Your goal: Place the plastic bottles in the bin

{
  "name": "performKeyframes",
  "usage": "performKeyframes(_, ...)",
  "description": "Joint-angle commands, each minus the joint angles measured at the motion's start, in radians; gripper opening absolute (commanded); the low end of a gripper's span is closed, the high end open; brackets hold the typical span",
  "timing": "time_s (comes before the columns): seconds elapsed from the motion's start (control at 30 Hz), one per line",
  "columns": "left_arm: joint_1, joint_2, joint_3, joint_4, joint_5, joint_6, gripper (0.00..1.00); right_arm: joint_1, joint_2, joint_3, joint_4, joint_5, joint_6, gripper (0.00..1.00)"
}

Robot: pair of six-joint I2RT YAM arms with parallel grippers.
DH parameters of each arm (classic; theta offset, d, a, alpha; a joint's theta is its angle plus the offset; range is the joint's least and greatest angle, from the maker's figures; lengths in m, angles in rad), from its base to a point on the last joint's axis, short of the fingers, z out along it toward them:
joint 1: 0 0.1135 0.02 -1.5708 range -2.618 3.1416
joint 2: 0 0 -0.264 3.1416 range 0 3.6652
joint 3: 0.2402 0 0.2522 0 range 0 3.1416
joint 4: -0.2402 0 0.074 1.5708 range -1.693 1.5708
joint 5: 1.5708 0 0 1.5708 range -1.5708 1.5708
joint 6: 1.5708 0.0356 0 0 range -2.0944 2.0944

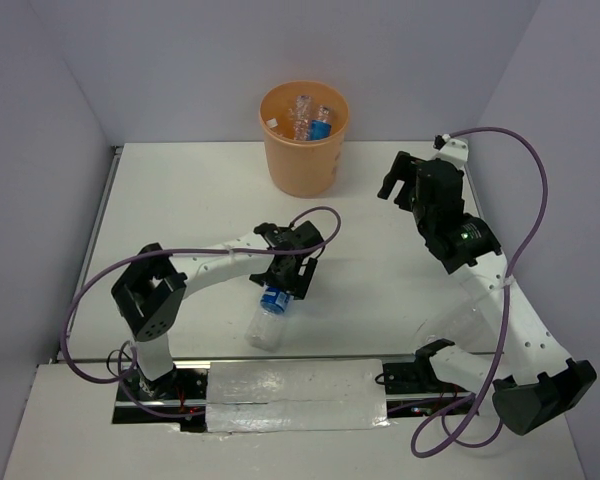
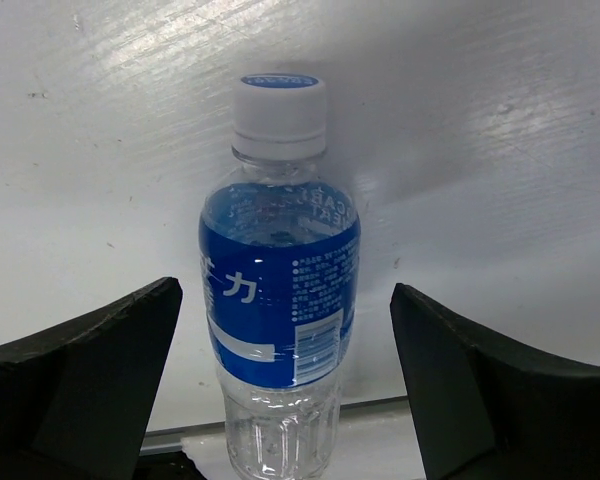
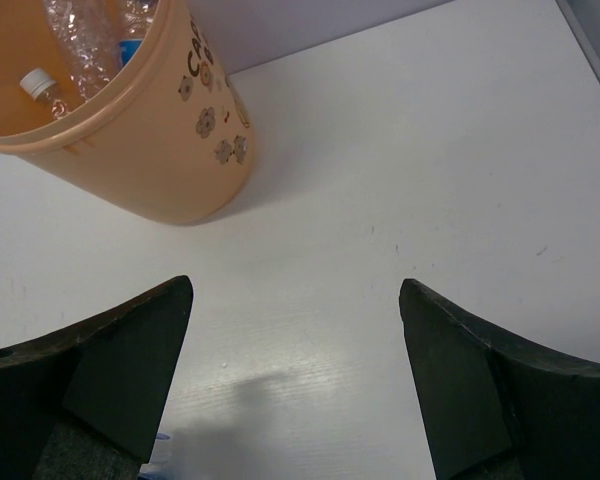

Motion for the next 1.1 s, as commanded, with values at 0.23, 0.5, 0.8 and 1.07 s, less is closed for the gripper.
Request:
performKeyframes(0.23,-0.008,0.057,-0.028,0.004,-0.101,0.016,0.92,-0.006,0.011,0.047,0.022,-0.011,0.011,0.91)
performKeyframes(0.5,-0.006,0.034,0.003,0.003,-0.087,0.050,0.69,-0.005,0.012,0.061,0.021,-0.006,0.006,0.91)
performKeyframes(0.8,0.122,-0.116,0.339,0.027,-0.049,0.204,0.60,-0.005,0.000,0.087,0.019,0.021,-0.025,0.91)
performKeyframes(1.07,0.377,0.124,1.067,0.078,0.037,0.334,0.63,-0.004,-0.023,0.143,-0.037,0.073,-0.098,0.91)
